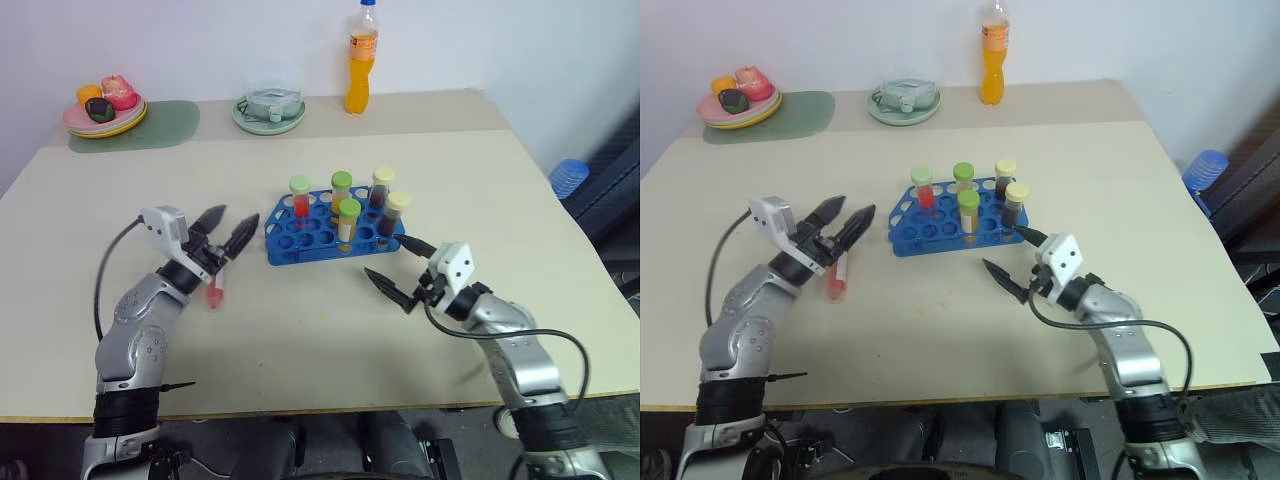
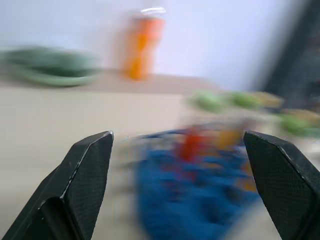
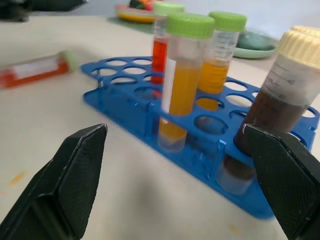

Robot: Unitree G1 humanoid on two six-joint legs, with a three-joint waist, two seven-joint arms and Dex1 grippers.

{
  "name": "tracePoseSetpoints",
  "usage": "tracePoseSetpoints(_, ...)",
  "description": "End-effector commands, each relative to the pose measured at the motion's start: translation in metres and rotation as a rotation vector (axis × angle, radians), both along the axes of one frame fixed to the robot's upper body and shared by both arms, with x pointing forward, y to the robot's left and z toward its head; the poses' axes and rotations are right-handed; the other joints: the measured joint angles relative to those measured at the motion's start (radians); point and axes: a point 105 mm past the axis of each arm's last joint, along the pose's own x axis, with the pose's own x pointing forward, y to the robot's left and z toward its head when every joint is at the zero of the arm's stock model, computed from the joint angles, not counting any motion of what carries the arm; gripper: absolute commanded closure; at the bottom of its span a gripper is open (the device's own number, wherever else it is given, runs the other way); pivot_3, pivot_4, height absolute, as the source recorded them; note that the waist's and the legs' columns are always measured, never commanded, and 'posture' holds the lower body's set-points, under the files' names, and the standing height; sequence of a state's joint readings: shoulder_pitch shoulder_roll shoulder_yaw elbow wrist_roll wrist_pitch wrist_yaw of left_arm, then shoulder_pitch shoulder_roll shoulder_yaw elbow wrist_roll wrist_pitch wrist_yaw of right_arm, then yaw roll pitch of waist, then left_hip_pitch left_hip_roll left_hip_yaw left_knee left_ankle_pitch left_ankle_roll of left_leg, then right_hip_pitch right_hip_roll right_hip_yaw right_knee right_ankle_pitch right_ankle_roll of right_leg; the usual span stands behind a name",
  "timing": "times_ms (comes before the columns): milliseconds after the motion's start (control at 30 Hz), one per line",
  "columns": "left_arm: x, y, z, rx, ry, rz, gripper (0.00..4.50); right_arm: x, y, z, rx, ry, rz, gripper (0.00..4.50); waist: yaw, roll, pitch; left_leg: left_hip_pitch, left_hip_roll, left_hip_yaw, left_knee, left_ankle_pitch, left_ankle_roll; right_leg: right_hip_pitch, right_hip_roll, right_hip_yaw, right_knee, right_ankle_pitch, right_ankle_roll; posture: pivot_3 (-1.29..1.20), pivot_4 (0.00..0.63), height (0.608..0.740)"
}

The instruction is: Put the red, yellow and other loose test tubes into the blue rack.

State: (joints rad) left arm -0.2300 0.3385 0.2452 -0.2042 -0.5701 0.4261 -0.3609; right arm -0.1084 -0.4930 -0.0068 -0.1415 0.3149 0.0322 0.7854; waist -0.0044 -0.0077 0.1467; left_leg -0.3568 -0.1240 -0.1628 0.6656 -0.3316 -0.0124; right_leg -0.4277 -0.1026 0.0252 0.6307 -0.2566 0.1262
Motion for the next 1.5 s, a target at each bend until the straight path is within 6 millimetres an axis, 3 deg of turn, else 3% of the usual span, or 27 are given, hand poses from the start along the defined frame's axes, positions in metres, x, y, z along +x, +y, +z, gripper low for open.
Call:
tracePoseSetpoints(33,-0.003,0.017,0.005,0.019,0.173,0.159,0.25,-0.010,-0.003,0.029,-0.010,-0.066,0.077,0.04,-0.003,0.000,0.000,0.000,0.000,0.000,0.000,0.000,0.000,0.000,0.000,0.000,0.000,0.000,0.000,0.00,0.150,0.740)
tracePoseSetpoints(167,-0.007,0.025,-0.010,0.056,0.565,0.231,0.25,-0.006,-0.011,0.040,-0.040,-0.090,0.079,0.04,0.001,-0.001,0.000,0.000,0.000,0.000,0.001,0.000,0.000,0.000,0.000,0.000,0.001,0.000,0.000,0.00,0.150,0.740)
tracePoseSetpoints(233,-0.005,0.023,-0.002,-0.002,0.636,0.229,0.25,-0.004,-0.012,0.040,-0.046,-0.095,0.075,0.04,0.012,-0.002,0.001,0.000,0.000,0.000,0.002,0.000,0.000,0.000,0.001,0.000,0.001,0.000,0.000,0.00,0.150,0.740)
tracePoseSetpoints(500,0.013,0.016,0.006,-0.004,0.757,0.219,0.25,-0.021,-0.003,0.042,-0.040,-0.059,0.222,0.04,0.017,-0.003,0.001,0.000,0.000,0.000,0.001,0.000,0.000,0.000,0.000,0.000,0.001,0.000,0.000,0.00,0.150,0.740)
tracePoseSetpoints(800,0.017,0.009,-0.004,0.021,0.952,0.203,0.25,-0.039,-0.015,0.028,-0.102,0.024,0.316,0.04,0.018,-0.003,0.001,0.000,-0.001,-0.001,0.002,0.000,-0.001,0.000,0.000,0.000,0.002,0.000,0.000,0.00,0.150,0.740)
tracePoseSetpoints(1067,0.006,0.009,-0.015,-0.009,1.111,0.311,0.25,-0.040,-0.012,0.026,-0.101,0.013,0.305,0.04,0.018,-0.003,0.001,0.001,0.000,0.000,0.002,0.000,-0.001,-0.001,-0.001,0.002,0.003,0.000,0.000,0.00,0.150,0.740)
tracePoseSetpoints(1500,0.008,0.013,-0.035,0.010,1.248,0.407,0.25,-0.038,-0.006,0.029,-0.086,-0.003,0.288,0.04,0.019,-0.003,0.000,0.001,-0.002,0.000,0.003,0.001,-0.001,-0.001,0.000,0.002,0.004,0.000,0.000,0.00,0.150,0.740)
